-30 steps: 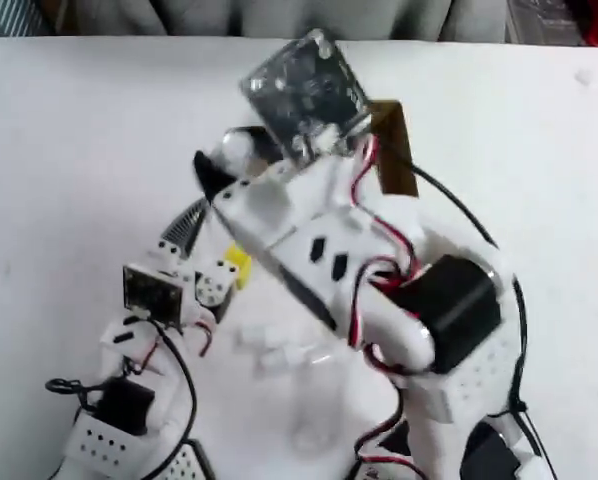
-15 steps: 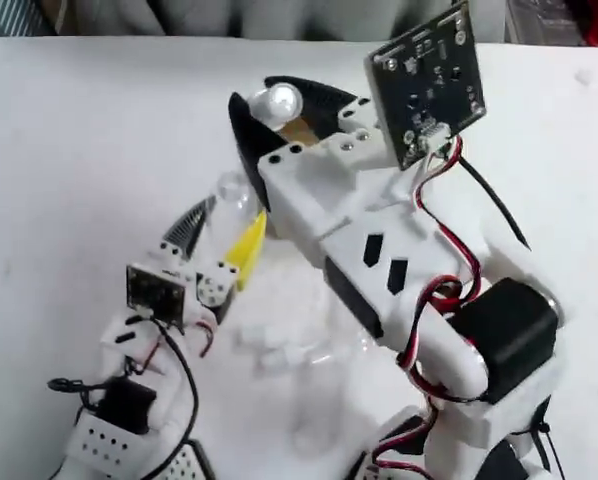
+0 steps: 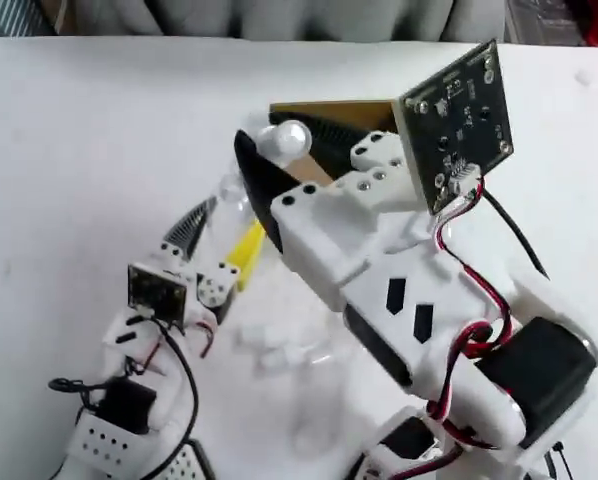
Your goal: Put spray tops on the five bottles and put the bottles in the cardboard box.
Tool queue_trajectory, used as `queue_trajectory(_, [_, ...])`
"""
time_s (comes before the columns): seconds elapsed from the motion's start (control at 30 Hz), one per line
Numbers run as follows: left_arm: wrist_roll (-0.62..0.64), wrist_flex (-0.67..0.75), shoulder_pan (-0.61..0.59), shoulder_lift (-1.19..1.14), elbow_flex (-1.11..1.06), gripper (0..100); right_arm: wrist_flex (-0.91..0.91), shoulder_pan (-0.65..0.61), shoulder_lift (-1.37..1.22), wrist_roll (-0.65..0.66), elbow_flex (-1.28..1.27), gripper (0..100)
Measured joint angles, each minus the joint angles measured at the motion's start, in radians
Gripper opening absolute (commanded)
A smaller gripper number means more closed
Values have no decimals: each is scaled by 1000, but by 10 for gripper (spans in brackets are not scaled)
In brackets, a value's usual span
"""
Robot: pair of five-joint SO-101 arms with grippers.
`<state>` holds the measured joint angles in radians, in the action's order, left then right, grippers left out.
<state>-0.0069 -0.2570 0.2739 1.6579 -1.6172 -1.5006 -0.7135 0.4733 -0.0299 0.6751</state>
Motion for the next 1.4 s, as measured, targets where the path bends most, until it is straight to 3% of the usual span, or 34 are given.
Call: queue_trajectory(1.4, [0,0,2,0,0,24,144,-2,2,-12,-470,18])
